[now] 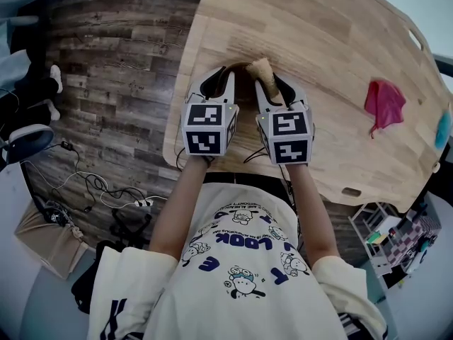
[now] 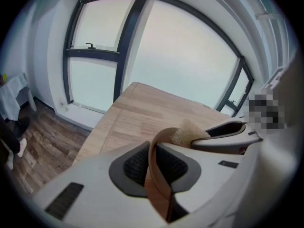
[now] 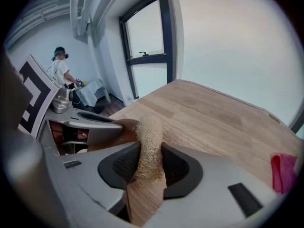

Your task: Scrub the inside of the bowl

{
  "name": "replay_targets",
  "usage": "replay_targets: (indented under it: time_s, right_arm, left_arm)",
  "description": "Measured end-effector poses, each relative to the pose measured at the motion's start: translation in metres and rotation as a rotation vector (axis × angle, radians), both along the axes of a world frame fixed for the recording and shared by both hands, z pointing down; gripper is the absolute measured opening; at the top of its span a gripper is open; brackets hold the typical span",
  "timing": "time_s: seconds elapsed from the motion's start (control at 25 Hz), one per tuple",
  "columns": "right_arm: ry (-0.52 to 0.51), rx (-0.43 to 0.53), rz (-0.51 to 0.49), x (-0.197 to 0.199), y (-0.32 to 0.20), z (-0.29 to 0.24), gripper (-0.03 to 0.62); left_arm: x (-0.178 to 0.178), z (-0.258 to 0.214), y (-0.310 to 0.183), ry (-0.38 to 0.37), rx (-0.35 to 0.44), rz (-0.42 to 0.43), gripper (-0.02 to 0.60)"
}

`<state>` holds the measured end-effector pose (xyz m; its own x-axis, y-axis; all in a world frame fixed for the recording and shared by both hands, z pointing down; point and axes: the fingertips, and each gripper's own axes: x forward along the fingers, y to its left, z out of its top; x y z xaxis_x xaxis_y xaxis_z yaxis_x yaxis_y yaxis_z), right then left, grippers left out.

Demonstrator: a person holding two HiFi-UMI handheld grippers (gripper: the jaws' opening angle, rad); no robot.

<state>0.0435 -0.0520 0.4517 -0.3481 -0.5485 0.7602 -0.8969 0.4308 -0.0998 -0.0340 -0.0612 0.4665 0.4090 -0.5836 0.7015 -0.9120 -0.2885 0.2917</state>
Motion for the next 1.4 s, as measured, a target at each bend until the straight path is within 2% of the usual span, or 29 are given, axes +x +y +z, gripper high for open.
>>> replay_targets:
  time_s: [0.32,0.56,0.72,1.08,1.24,1.4]
  right_arm:
    - [0.014,0.002,0.119,0.006,0.007,0.001,0.126]
    - [-0.056,-0.024,0.214,0.009,0.014,0.001,0.126]
    - [-0.067,-0.035,0.265,0.011,0.018,0.001,0.126]
    - [-0.109,-0.068,0.354,0.011,0.023,0.001,0.126]
    - [-0.091,-0.053,0.345,0.012,0.021,0.002,0.126]
    - [-0.084,-0.047,0.311,0.013,0.018,0.001,0.126]
  left_arm:
    - [-0.004,0.0,0.002,0.035,-0.007,-0.092,0.071]
    - [-0.009,0.001,0.004,0.1,-0.039,-0.188,0.071]
    - [-0.009,0.001,0.004,0.091,-0.04,-0.215,0.071]
    - [-0.015,0.002,0.007,0.14,-0.071,-0.368,0.072]
    - [-0.015,0.002,0.008,0.154,-0.079,-0.362,0.072]
    - [-0.012,0.002,0.008,0.171,-0.083,-0.313,0.071]
